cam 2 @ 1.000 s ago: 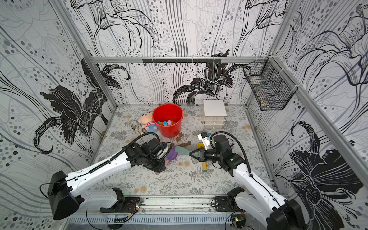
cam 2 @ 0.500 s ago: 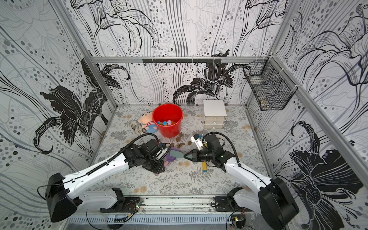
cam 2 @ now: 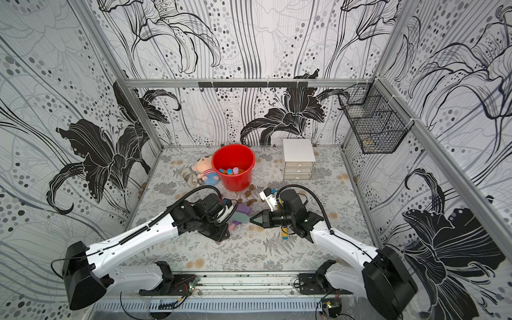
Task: Brush the soil off the hand trowel and place it into the bucket
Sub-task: Brush off the soil from the hand trowel.
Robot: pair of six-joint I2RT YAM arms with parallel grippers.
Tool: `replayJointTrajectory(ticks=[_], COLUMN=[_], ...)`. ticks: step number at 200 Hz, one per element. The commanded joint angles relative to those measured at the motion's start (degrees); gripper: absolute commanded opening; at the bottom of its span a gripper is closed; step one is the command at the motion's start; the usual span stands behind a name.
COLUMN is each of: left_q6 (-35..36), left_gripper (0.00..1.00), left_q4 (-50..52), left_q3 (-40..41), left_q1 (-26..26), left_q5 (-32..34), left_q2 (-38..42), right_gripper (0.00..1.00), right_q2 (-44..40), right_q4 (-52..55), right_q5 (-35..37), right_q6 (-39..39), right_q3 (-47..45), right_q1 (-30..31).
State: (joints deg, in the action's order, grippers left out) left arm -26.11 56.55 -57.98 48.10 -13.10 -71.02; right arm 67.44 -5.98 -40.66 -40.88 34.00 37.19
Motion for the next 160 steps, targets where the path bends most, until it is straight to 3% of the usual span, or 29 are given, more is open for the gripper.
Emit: replayJointTrajectory(ticks=[1, 42, 67, 110, 140, 160], left_q6=[1.1, 0.5, 0.3, 0.2, 0.1, 0.3], left_gripper=[0.0, 0.0, 0.0, 0.0, 0.0, 0.0], left_q4=[-2.8, -2.6, -1.8, -0.5, -0.7, -0.1], left_q3=[-0.2, 0.1, -0.5, -1.8, -1.6, -1.4], left_q1=[-0.2, -0.1, -0.3, -1.1, -1.1, -1.1], left_q5=[0.4, 0.9, 1.9, 2.3, 1.1, 1.1], left_q2=[1.7, 2.2, 2.1, 2.5, 3.5, 4.0], right_gripper=[0.0, 0.0, 0.0, 0.0, 0.0, 0.0], right_q2=[1.0, -2.0, -5.6, -6.6, -2.9, -1.9], right_q4=[1.7, 4.4, 3.0, 1.2, 1.7, 3.8], right_q5=[1.7, -2.4, -2.4, 2.3, 2.4, -0.5], right_q6=[3.6, 5.0, 2.8, 1.6, 4.5, 6.7], right_q3=[3.3, 3.3, 1.5, -0.5, 0.6, 2.6], right_q1=[-1.6, -11.9, -10.6, -1.8, -2.1, -7.7])
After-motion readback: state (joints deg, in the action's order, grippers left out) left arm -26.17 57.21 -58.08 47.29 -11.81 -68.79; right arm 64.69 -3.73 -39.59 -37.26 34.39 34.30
